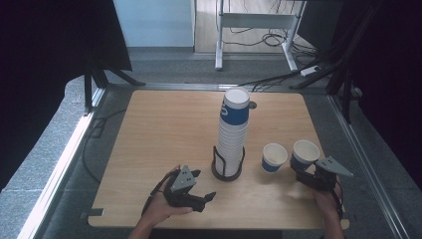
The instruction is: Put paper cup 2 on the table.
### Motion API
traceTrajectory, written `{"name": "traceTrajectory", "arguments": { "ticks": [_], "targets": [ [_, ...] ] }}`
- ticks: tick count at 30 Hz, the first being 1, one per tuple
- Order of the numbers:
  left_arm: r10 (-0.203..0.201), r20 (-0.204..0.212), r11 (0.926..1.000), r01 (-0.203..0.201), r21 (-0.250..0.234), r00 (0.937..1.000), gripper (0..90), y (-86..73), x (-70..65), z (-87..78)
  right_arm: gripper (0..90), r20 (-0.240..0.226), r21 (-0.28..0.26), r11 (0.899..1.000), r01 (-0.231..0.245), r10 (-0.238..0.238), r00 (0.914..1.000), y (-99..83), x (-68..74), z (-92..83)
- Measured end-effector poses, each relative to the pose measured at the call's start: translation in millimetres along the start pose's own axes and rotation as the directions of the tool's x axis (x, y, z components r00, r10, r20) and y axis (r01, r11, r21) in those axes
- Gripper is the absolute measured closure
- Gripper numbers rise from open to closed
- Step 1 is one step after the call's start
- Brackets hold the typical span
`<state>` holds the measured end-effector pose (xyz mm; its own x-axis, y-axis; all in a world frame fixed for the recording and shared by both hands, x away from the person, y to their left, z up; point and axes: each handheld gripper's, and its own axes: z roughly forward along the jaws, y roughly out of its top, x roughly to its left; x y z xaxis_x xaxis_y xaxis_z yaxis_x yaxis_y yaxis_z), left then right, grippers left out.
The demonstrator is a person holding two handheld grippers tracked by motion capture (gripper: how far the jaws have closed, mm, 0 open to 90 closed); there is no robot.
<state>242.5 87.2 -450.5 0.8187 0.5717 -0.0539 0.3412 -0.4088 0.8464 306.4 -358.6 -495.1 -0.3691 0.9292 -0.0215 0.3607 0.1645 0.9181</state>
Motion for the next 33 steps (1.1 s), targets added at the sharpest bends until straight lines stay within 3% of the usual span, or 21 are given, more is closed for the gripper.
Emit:
{"name": "traceTrajectory", "arguments": {
  "ticks": [17,25,29,33],
  "targets": [
    [0.017,-0.016,0.9998,-0.017,0.008,0.9997,15.3,-0.9,-1.1,1.5,25.5,0.027,0.131,0.991,-0.008,0.004,0.9996,-11.2,-6.0,13.2],
    [0.019,-0.02,0.9998,-0.018,0.009,0.9996,15.3,-1.1,-1.2,1.8,22.5,0.032,0.156,0.988,0.002,-0.007,0.9995,-12.0,-5.2,14.9],
    [0.023,-0.021,0.9996,-0.023,0.014,0.9995,15.3,-1.6,-1.7,2.4,14.0,-0.002,0.129,0.991,-0.03,0.03,0.9995,-11.3,-5.4,11.1],
    [0.02,-0.027,0.9997,-0.019,0.016,0.9994,15.2,-1.9,-0.3,2.1,12.3,0.004,0.056,0.997,-0.051,0.051,0.9987,-7.1,-3.7,-9.6]
  ]
}}
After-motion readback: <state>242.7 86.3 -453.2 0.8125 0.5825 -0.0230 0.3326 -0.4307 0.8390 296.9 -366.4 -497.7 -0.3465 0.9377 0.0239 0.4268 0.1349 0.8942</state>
